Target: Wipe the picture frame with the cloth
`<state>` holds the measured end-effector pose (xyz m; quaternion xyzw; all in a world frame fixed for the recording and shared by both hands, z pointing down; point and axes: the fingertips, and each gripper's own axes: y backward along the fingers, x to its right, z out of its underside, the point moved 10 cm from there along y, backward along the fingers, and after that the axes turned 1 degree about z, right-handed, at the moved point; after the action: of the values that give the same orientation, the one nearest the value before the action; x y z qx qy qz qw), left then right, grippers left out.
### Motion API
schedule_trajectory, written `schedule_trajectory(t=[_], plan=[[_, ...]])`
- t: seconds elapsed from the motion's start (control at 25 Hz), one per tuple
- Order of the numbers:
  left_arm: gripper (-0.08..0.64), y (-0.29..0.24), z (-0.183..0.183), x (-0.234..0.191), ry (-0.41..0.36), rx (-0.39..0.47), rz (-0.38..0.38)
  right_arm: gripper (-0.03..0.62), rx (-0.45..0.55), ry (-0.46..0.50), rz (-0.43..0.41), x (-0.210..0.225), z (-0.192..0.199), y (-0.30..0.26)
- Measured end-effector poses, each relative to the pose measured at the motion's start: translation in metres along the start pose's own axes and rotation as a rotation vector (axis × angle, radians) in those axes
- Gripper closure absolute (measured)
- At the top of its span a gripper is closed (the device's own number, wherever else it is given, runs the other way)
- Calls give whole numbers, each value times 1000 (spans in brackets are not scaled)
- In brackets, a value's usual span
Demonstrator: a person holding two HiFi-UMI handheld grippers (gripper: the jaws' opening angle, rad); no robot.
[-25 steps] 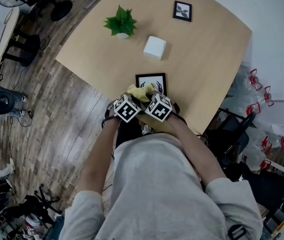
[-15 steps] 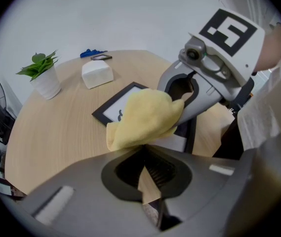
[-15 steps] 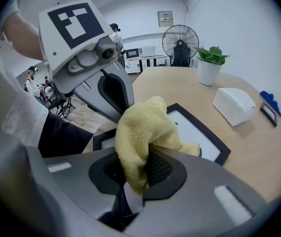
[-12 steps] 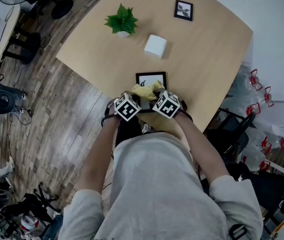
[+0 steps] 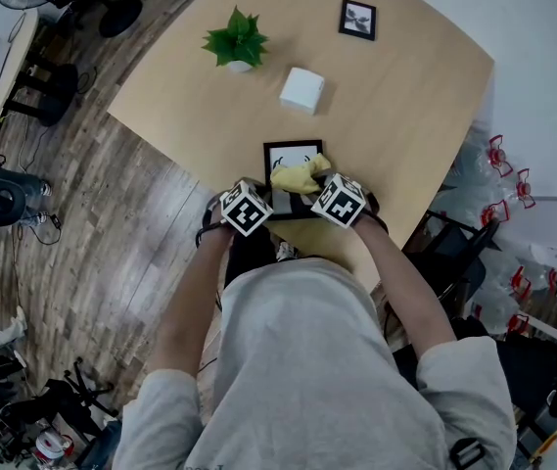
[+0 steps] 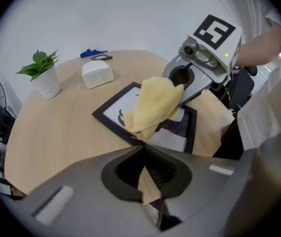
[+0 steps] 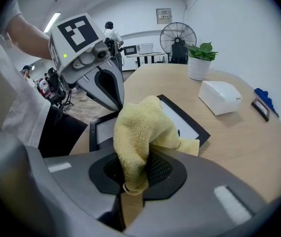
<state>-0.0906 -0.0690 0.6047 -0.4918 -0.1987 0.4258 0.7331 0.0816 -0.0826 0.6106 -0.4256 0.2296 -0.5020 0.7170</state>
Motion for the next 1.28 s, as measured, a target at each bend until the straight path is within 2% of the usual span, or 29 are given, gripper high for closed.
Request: schedule_trajectory(t=[0.2, 0.64, 0.92, 1.28], plan=[[508, 0, 0, 1, 3, 12, -1, 543, -8, 3, 5, 2, 2, 6], [508, 2, 4, 1, -1, 35, 10, 543, -27, -57, 23, 1, 7, 16], [508, 2, 5, -3, -46, 26, 14, 543, -31, -105, 80, -3, 18, 25], [508, 2, 6, -3, -62, 20, 13, 543, -4, -164, 90, -22, 32, 32]])
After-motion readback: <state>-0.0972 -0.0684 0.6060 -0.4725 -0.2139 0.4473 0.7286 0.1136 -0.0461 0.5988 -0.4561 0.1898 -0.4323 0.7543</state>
